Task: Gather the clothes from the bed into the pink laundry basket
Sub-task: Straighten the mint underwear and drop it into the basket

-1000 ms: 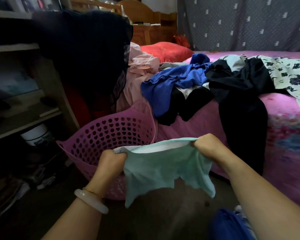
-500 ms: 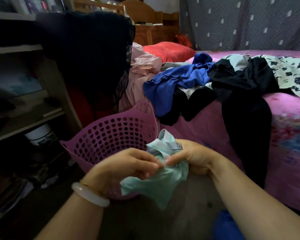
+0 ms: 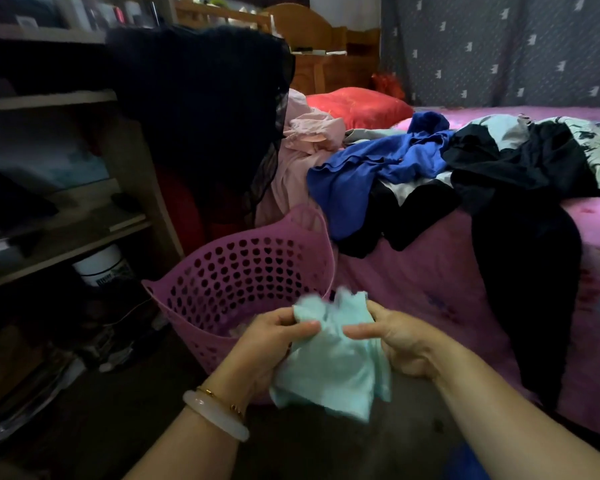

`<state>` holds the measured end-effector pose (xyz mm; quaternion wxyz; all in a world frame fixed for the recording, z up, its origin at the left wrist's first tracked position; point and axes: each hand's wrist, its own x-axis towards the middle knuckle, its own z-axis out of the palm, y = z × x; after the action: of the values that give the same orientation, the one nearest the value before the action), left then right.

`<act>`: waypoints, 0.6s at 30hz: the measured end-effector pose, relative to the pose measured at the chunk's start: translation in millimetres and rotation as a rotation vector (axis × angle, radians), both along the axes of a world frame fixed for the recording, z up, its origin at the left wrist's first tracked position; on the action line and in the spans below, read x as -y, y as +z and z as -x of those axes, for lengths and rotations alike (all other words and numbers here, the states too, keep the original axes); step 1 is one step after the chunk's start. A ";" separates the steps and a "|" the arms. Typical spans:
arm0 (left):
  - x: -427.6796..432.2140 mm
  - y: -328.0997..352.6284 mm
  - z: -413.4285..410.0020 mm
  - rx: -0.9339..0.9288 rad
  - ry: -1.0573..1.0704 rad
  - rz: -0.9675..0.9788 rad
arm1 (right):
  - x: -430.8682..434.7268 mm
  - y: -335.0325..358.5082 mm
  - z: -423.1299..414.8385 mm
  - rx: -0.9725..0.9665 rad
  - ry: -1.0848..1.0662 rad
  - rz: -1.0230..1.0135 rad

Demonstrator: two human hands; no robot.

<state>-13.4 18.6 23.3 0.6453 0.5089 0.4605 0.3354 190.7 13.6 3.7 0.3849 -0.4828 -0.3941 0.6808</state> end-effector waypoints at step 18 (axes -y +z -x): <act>-112.4 53.6 38.6 -0.251 0.685 -0.551 | -103.7 66.0 72.6 0.251 -0.441 -0.350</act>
<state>-51.9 131.0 77.0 0.2768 0.5169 0.5704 0.5751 118.1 117.2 69.7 0.5490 -0.5634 -0.4356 0.4376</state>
